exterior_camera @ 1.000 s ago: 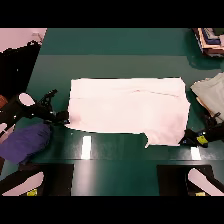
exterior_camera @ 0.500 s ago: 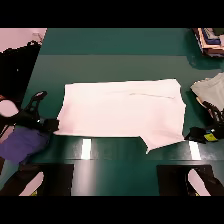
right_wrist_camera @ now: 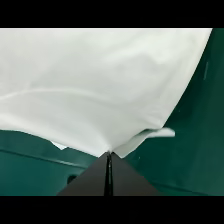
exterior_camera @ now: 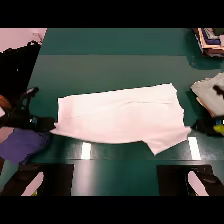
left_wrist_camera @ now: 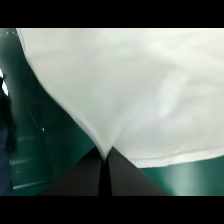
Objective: Fold the shirts.
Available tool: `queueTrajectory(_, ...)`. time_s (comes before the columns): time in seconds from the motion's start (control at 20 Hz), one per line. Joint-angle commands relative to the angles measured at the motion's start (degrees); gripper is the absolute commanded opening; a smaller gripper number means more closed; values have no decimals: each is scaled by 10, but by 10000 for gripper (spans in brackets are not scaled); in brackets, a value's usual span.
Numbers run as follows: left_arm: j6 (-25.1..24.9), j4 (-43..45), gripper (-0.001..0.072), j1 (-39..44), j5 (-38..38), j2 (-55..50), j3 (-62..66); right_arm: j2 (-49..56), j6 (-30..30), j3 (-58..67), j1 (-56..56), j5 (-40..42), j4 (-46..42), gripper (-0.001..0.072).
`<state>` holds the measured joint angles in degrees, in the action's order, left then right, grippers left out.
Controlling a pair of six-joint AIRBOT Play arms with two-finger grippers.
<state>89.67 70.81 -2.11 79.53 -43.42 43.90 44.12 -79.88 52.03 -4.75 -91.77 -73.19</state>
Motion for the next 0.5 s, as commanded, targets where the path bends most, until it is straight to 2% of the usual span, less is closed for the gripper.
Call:
queueTrajectory(0.0, 0, 6, 25, -1, -112, -95, 49, 122, -6, 111, 37, 80, -1, 13)
queueTrajectory(0.25, 1, 6, 25, -1, -188, -251, 130, 345, -4, 287, 63, 109, 0, 12)
queueTrajectory(0.45, 5, 6, 25, -1, -261, -330, 171, 473, -4, 383, 64, 108, 2, 12)
